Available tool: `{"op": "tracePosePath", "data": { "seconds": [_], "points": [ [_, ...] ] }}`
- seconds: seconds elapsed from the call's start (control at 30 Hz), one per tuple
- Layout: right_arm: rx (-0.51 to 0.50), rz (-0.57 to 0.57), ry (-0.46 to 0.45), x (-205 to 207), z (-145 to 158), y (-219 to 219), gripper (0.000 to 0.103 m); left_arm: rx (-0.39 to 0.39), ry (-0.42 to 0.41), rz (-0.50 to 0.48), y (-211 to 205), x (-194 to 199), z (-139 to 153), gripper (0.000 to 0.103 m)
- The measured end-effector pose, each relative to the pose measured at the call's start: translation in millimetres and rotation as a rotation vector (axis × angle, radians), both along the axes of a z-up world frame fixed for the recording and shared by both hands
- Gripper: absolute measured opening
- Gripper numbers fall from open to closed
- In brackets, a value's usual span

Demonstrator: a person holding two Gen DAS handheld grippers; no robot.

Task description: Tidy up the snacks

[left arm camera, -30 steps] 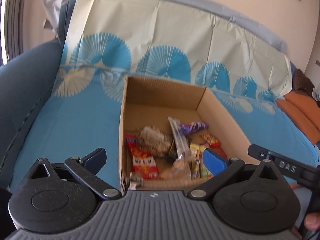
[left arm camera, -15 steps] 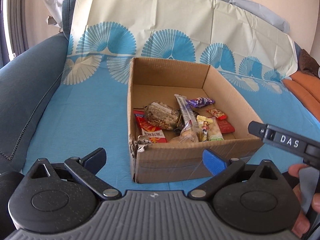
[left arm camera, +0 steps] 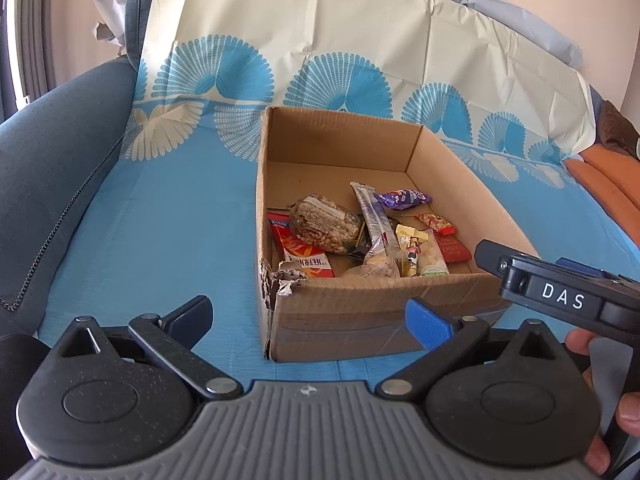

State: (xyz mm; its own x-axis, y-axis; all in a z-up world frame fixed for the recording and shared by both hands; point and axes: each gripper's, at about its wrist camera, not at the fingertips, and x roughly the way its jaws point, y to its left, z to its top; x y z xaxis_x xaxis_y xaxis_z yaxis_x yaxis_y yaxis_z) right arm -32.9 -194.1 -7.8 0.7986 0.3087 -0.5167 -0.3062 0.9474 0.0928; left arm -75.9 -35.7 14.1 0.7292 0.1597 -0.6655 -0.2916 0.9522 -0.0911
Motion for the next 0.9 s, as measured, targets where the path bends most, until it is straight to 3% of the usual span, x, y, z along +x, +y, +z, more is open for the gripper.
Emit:
{"op": "tracePosePath", "data": {
  "seconds": [0.9],
  "points": [
    [-0.024,0.025,-0.020,-3.6,-0.1,4.4,0.102,0.019,-0.017,-0.016,-5.5,-2.0,3.4,0.103]
  ]
}}
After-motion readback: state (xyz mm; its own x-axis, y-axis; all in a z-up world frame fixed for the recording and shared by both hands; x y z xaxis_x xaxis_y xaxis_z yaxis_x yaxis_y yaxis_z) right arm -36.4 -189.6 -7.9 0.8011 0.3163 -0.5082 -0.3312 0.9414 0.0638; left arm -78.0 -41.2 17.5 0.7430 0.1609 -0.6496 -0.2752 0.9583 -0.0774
